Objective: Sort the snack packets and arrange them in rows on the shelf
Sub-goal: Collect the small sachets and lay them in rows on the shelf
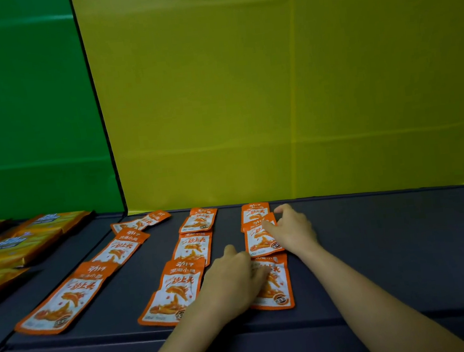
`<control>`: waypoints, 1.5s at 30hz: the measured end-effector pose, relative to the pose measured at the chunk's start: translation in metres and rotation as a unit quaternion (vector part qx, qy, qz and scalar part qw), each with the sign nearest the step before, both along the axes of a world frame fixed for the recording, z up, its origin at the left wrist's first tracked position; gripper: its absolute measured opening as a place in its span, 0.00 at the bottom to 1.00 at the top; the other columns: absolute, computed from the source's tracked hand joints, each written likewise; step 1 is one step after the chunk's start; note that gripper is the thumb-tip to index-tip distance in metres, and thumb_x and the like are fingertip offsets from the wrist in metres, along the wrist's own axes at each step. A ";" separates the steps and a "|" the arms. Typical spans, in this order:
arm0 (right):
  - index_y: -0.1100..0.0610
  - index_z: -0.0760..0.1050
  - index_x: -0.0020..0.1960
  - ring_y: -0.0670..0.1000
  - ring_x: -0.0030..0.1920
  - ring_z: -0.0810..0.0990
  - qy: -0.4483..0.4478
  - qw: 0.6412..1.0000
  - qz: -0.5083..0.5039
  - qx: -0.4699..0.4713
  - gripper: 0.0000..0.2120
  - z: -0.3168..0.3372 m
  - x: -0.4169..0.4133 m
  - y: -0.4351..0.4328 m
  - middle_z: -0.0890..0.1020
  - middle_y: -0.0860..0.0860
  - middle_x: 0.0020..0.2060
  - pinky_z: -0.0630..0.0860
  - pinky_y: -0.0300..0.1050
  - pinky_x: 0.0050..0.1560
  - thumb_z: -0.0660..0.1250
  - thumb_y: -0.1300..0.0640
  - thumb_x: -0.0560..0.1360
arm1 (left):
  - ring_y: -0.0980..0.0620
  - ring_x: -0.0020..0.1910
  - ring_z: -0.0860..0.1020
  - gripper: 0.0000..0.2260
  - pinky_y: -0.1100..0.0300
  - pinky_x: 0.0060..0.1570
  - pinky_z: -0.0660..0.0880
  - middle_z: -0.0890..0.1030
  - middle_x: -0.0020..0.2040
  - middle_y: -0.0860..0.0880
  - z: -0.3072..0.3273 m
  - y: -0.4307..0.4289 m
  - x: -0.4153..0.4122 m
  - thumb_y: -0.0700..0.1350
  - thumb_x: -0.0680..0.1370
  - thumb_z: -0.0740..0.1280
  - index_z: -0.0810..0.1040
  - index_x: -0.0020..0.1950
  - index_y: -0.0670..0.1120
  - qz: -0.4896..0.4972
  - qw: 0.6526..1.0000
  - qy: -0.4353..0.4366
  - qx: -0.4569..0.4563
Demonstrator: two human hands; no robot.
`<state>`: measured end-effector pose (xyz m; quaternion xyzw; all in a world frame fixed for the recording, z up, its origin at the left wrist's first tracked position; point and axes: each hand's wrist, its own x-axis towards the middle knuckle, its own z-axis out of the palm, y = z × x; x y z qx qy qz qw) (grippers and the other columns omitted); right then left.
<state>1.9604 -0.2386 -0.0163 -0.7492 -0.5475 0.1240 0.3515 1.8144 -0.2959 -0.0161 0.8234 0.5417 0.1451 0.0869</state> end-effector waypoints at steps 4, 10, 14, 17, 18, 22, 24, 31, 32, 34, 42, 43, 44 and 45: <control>0.56 0.67 0.63 0.56 0.58 0.78 -0.080 0.997 -0.008 -0.017 0.22 0.002 0.000 -0.007 0.79 0.54 0.58 0.73 0.47 0.50 0.62 0.44 0.76 | 0.47 0.50 0.77 0.18 0.56 0.49 0.72 0.72 0.54 0.46 -0.001 -0.004 0.002 0.56 0.79 0.55 0.76 0.54 0.43 0.012 0.999 0.003 0.033; 0.56 0.66 0.63 0.57 0.59 0.77 -0.158 0.987 -0.017 -0.031 0.24 0.005 -0.001 -0.011 0.78 0.56 0.58 0.74 0.48 0.52 0.60 0.40 0.75 | 0.48 0.51 0.77 0.19 0.57 0.47 0.72 0.73 0.55 0.46 -0.002 -0.010 0.006 0.57 0.79 0.55 0.75 0.55 0.44 0.031 0.997 0.018 0.075; 0.55 0.67 0.63 0.58 0.59 0.77 -0.154 0.988 -0.013 -0.014 0.22 0.010 0.004 -0.016 0.78 0.55 0.58 0.73 0.48 0.51 0.59 0.41 0.76 | 0.46 0.55 0.76 0.17 0.55 0.48 0.72 0.74 0.58 0.47 0.007 -0.014 -0.006 0.56 0.80 0.54 0.73 0.58 0.46 0.063 0.989 0.027 0.134; 0.53 0.71 0.60 0.54 0.56 0.77 -0.134 0.989 0.040 0.041 0.15 0.013 0.006 -0.021 0.79 0.51 0.55 0.73 0.48 0.51 0.61 0.47 0.77 | 0.46 0.56 0.76 0.13 0.54 0.49 0.71 0.77 0.58 0.49 0.016 -0.015 -0.036 0.53 0.80 0.54 0.73 0.56 0.48 0.100 0.976 0.007 0.193; 0.52 0.72 0.59 0.53 0.56 0.77 -0.133 0.987 0.059 0.064 0.13 0.015 0.004 -0.023 0.79 0.50 0.55 0.74 0.48 0.51 0.61 0.49 0.77 | 0.46 0.55 0.76 0.13 0.53 0.47 0.71 0.78 0.56 0.48 0.018 -0.016 -0.050 0.52 0.79 0.54 0.74 0.55 0.48 0.108 0.970 -0.002 0.220; 0.51 0.75 0.57 0.50 0.53 0.78 -0.147 0.970 0.130 0.144 0.10 0.032 -0.018 -0.038 0.80 0.48 0.53 0.76 0.50 0.52 0.62 0.53 0.77 | 0.40 0.46 0.79 0.14 0.52 0.38 0.72 0.82 0.44 0.45 0.024 -0.023 -0.116 0.49 0.73 0.54 0.77 0.45 0.45 0.155 0.947 -0.028 0.281; 0.51 0.77 0.56 0.50 0.51 0.79 -0.144 0.956 0.180 0.181 0.09 0.042 -0.040 -0.048 0.81 0.48 0.51 0.76 0.48 0.52 0.62 0.55 0.76 | 0.40 0.46 0.79 0.12 0.52 0.38 0.73 0.82 0.45 0.46 0.023 -0.030 -0.150 0.49 0.74 0.56 0.77 0.45 0.46 0.203 0.937 -0.016 0.283; 0.49 0.77 0.54 0.50 0.54 0.79 -0.155 0.902 0.344 0.209 0.09 0.060 -0.154 -0.069 0.82 0.46 0.51 0.75 0.49 0.55 0.63 0.54 0.76 | 0.39 0.42 0.78 0.06 0.56 0.32 0.65 0.81 0.41 0.45 0.008 -0.063 -0.271 0.44 0.76 0.63 0.77 0.43 0.43 0.347 0.896 0.000 0.276; 0.49 0.77 0.55 0.49 0.55 0.79 -0.160 0.896 0.357 0.209 0.10 0.059 -0.167 -0.072 0.82 0.46 0.52 0.75 0.49 0.56 0.62 0.54 0.76 | 0.40 0.41 0.78 0.06 0.57 0.31 0.65 0.81 0.41 0.45 0.005 -0.066 -0.283 0.44 0.76 0.64 0.77 0.43 0.43 0.350 0.894 0.008 0.278; 0.48 0.76 0.58 0.49 0.57 0.78 -0.174 0.881 0.392 0.201 0.11 0.056 -0.208 -0.075 0.81 0.44 0.55 0.74 0.49 0.58 0.62 0.52 0.76 | 0.42 0.39 0.78 0.06 0.58 0.29 0.63 0.80 0.39 0.45 -0.001 -0.079 -0.318 0.43 0.77 0.64 0.77 0.43 0.43 0.368 0.887 0.028 0.278; 0.47 0.72 0.63 0.48 0.60 0.75 -0.188 0.840 0.481 0.166 0.14 0.042 -0.385 -0.074 0.77 0.43 0.59 0.74 0.46 0.56 0.59 0.49 0.78 | 0.43 0.42 0.80 0.08 0.57 0.30 0.65 0.81 0.42 0.47 -0.013 -0.124 -0.479 0.47 0.77 0.62 0.77 0.45 0.44 0.430 0.862 0.080 0.255; 0.47 0.72 0.63 0.48 0.61 0.75 -0.184 0.834 0.492 0.166 0.15 0.039 -0.410 -0.073 0.77 0.43 0.60 0.73 0.46 0.56 0.59 0.49 0.78 | 0.43 0.42 0.80 0.10 0.58 0.28 0.63 0.81 0.42 0.46 -0.014 -0.130 -0.500 0.48 0.77 0.61 0.78 0.45 0.44 0.434 0.859 0.090 0.256; 0.47 0.71 0.64 0.48 0.62 0.74 -0.176 0.828 0.506 0.166 0.15 0.036 -0.433 -0.073 0.77 0.43 0.60 0.73 0.45 0.57 0.60 0.50 0.78 | 0.42 0.40 0.80 0.12 0.59 0.27 0.62 0.82 0.41 0.46 -0.016 -0.136 -0.520 0.50 0.75 0.59 0.78 0.44 0.44 0.437 0.856 0.101 0.255; 0.47 0.71 0.64 0.48 0.62 0.74 -0.165 0.821 0.522 0.164 0.16 0.033 -0.457 -0.072 0.77 0.43 0.60 0.73 0.46 0.58 0.60 0.50 0.78 | 0.42 0.39 0.80 0.14 0.59 0.26 0.64 0.82 0.40 0.46 -0.018 -0.141 -0.539 0.51 0.74 0.57 0.78 0.43 0.44 0.442 0.854 0.113 0.249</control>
